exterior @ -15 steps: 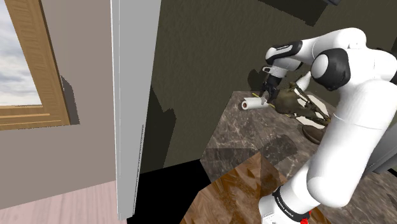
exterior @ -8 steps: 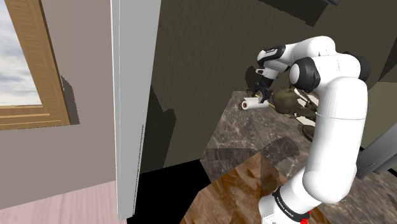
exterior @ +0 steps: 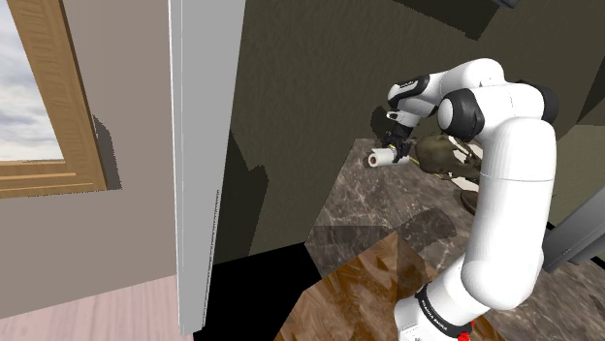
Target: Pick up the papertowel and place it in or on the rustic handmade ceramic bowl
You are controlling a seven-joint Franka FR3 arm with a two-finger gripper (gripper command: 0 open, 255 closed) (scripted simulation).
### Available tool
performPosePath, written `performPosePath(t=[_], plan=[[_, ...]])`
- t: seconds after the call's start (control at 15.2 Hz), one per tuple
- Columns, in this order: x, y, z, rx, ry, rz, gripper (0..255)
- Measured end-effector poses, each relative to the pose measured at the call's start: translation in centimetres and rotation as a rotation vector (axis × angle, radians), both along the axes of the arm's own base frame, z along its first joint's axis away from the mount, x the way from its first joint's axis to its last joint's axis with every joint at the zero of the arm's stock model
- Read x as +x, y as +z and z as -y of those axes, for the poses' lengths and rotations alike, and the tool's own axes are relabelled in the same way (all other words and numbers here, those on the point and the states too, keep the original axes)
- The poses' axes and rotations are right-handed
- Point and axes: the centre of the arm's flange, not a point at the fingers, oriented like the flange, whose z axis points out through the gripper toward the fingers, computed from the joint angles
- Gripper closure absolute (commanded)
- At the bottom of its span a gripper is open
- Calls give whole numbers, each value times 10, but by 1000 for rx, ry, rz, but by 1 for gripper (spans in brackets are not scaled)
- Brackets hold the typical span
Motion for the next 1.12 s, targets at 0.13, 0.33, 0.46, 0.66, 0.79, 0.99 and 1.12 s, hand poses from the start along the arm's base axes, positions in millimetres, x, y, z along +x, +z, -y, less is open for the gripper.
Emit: performPosePath(t=[0.13, 0.33, 0.46, 0.66, 0.79, 0.99, 1.12], plan=[[0, -1, 0, 0, 0, 0, 0], [0, 0, 0, 0, 0, 1, 255], [0, 0, 0, 0, 0, 0, 255], [-1, 0, 0, 0, 0, 0, 255], [0, 0, 0, 0, 0, 1, 255], [0, 2, 0, 0, 0, 0, 255], [0, 11, 1, 0, 0, 0, 255]])
